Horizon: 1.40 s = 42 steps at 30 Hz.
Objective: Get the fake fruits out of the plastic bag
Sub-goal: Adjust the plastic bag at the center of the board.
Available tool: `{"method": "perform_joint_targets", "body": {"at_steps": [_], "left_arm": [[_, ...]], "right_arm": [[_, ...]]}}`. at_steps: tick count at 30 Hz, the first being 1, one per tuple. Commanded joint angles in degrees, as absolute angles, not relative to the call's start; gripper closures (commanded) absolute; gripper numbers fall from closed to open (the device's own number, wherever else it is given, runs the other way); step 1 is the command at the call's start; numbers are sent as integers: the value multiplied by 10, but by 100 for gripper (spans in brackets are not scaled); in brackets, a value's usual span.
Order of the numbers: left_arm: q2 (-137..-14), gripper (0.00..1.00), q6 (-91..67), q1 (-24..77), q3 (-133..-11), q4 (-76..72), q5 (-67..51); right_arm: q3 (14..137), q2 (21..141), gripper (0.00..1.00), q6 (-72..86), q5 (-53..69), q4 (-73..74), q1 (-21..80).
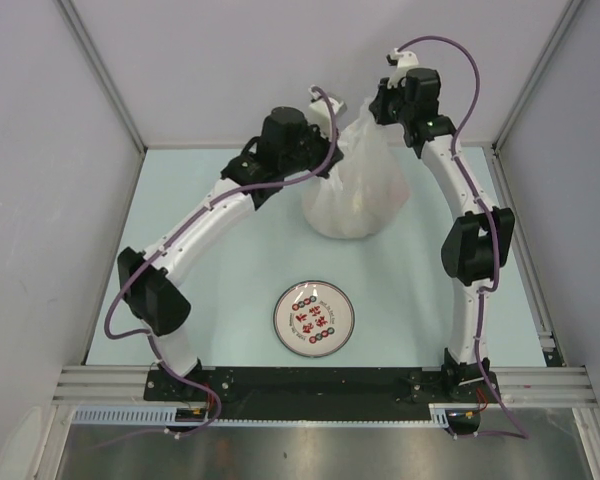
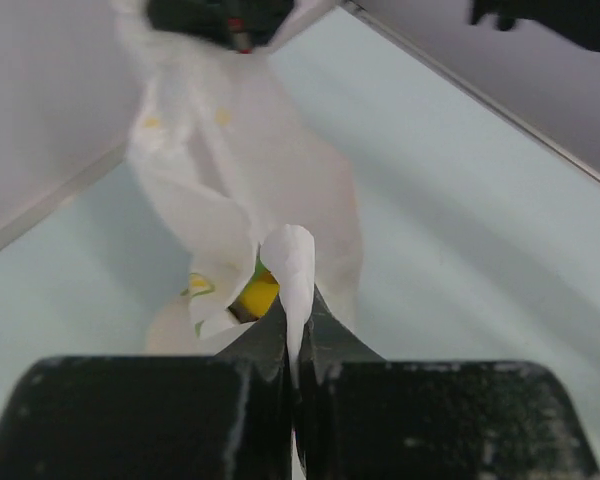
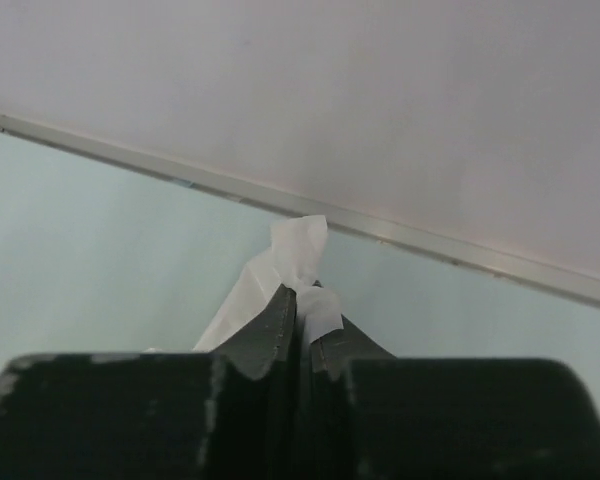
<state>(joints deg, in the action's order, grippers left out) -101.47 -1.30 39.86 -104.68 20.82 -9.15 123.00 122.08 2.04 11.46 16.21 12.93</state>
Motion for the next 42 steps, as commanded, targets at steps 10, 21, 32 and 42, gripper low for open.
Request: {"method": "perform_joint_targets", "body": {"at_steps": [10,21,32,42], "left_arm": [[-1204,100,27,204,-1410,135,-29],[-962,100,38,200,-1201,117,-94],[-657,100,20,215,-638,208,-258],[-623,100,16,235,-614,216,-244]], "right_arm": [[1523,1353,100,22,65,-22,118],[1096,1019,100,-69,162,-129,123],[599,719,73,-71,130,106,146],[613,597,27,-78,160,141,166]]}}
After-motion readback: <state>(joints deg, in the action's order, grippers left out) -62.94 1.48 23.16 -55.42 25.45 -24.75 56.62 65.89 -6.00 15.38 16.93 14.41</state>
